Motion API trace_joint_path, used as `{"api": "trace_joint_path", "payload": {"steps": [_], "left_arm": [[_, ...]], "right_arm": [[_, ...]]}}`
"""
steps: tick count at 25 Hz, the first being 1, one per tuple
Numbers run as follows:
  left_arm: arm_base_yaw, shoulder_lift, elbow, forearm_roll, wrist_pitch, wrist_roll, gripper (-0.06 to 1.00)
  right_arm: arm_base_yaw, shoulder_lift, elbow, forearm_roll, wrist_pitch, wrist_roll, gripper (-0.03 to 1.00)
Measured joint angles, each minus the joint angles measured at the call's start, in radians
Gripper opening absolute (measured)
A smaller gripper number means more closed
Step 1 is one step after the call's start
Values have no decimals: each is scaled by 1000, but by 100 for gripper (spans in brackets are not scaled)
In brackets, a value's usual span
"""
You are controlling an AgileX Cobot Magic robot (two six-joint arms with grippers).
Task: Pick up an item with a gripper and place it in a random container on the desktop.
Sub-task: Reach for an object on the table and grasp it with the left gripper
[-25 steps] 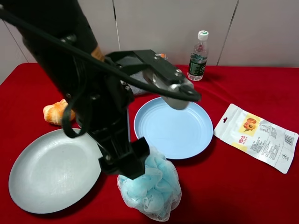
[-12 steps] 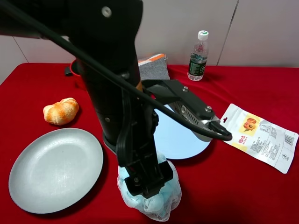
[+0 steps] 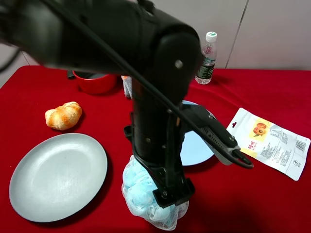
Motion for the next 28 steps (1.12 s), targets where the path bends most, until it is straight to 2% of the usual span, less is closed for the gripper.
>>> {"api": "trace_joint_path", "payload": {"steps": [6,19,28], "left_arm": [[-13,63,-5,13,2,-8,100],[-13,178,-5,41,-123,-2,100],[-13,232,-9,58,-173,31,98]], "right_arm": [[0,0,0,0,0,0,69],[0,0,0,1,0,0,69],[0,0,0,1,0,0,69]]}}
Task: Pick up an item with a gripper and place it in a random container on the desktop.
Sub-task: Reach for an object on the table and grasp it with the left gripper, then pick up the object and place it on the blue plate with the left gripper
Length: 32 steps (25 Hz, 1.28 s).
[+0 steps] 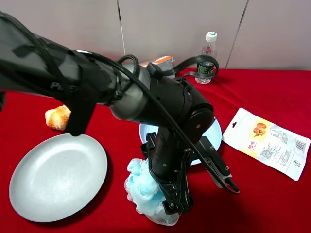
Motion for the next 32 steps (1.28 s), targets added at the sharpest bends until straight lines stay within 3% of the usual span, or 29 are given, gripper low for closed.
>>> {"api": "trace_joint_path", "payload": {"steps": [5,14,32], "left_arm": [[0,24,-1,5,-11,0,91],[0,27,-1,11,-23,0,65],[0,27,-12,11,-21,0,59]], "right_arm": [[0,0,0,0,0,0,69],[0,0,0,0,0,0,69],[0,0,0,0,0,0,69]]}}
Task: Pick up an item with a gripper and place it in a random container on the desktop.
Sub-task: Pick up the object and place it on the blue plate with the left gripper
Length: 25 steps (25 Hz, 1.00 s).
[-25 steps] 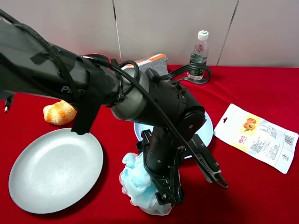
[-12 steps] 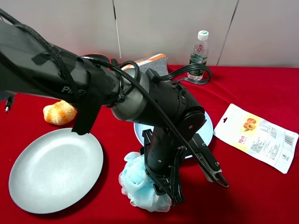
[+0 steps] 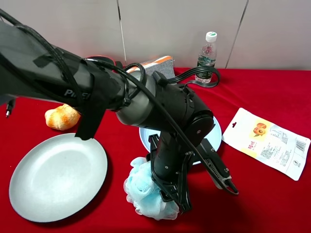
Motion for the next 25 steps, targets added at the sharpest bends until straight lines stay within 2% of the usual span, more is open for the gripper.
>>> {"api": "trace_joint_path", "payload": {"steps": [9,18,25], "left_arm": [[0,-38,-44,-11,79,0,55],[0,-122,-47,-16,114,0,53],[0,-153,-104,-15,198,0,52]], "right_arm": [[0,0,0,0,0,0,69],[0,0,0,0,0,0,69],[0,0,0,0,0,0,69]]}}
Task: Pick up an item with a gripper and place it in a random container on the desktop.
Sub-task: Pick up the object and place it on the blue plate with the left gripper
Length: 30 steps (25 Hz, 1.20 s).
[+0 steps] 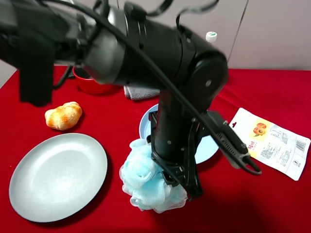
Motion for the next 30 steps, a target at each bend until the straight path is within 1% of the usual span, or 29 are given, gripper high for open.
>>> {"api": "trace_joint_path", "payload": {"steps": [7,13,22,26,30], "left_arm": [[0,-7,-124,38,101,0,51],[1,-8,-224,97,104,-39,50],[78,67,-319,108,105,-40,49],[123,102,-347,107,104,-19,48],[162,132,-355,107,62,0,48]], "right_arm": [[0,0,0,1,0,0,69],[0,0,0,1,0,0,69],[0,0,0,1,0,0,69],[0,0,0,3,0,0,69],[0,0,0,4,0,0,69]]}}
